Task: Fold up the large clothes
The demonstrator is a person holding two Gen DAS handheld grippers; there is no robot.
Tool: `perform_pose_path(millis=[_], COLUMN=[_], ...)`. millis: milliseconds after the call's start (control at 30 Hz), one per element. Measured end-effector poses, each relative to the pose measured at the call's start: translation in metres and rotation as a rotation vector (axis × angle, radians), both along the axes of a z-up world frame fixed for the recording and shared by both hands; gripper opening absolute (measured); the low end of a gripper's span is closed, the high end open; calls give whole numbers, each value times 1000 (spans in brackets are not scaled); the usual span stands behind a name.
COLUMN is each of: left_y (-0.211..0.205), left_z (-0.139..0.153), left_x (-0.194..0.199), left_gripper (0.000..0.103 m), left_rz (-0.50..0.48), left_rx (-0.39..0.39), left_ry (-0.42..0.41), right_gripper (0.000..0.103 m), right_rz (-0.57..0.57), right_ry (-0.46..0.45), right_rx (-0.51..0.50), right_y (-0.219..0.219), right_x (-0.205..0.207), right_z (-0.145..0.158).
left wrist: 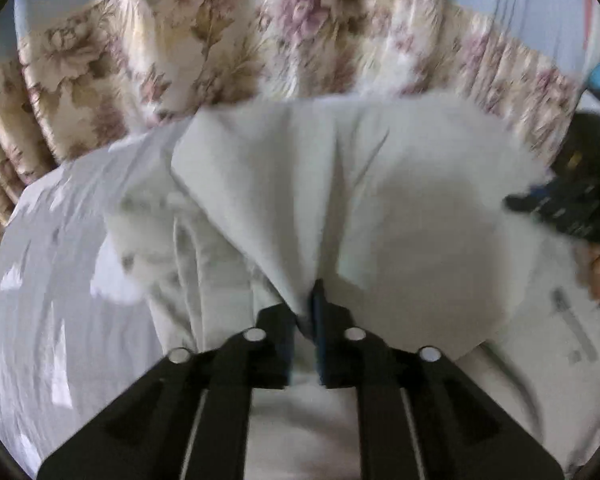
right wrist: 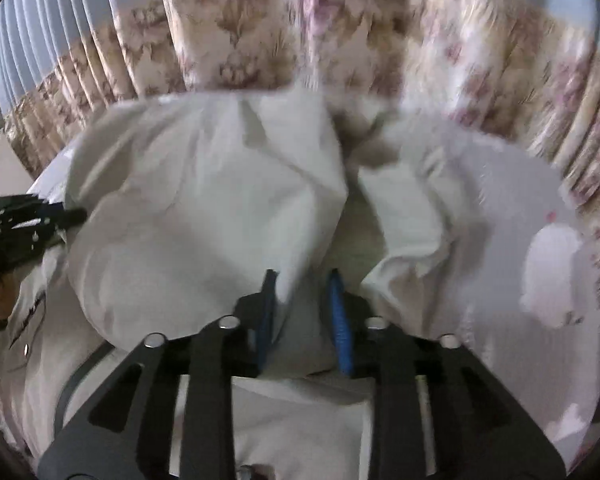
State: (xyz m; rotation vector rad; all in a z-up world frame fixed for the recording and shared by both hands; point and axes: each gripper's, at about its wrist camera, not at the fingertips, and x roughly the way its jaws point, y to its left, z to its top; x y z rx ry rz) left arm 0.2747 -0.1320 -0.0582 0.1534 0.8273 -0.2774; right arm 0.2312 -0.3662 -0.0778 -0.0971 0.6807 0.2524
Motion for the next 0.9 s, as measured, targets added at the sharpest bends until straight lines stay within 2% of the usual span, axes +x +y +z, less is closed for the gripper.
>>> perform_pose_path(millis=[33,67,100,167,233,333,400,467,533,633,700,800,867,900], left_y=[-2,-3,-2,2,1,-9,-18,-22,-18,-13,-13,-7,-7,-8], left_z=[-2,1,9,31,52,69,58,43,27,-2,-18,-19,-21,-22], left_x=[-5,-11,-17,-30,-32,-19,2,17,30,42,43,39,42,43], left_gripper=[16,23,44,74,77,82,82,82,82,82,82,82,83,83], left_rz=[7,25,49,90,133,190,209,229,241,259,247,246,242,241], left_rx=[24,44,51,55,55,26,23,37,20,-7,16,-11,-4,5], left_ry=[-32,-65,-102,-195,-255,-299,-282,-263,-214,-136,-116,-106,-89,-88], right_gripper=[63,81,84,84,84,81,74,72,70,70,71,72,76,84], right_rz=[-22,-37,-43,-37,-12,-33,-64,-81,-94,-58,-53,-58,-70,-77], right_ry=[-57,-117,-149,-164,-135,-54,15,56,100,78,73,66,52,38], right_rx=[0,18,39,134,201,194,175,134,68,-4,-4,-24,-10,9], right_y=[4,9,12,21,33,51,58,68,72,78,76,79,76,72], right_x=[-11,-22,-28,-30,-21,0,16,26,34,29,29,28,20,9], right_z=[14,28,35,47,42,17,-4,-16,-37,-46,-47,-46,-39,-31])
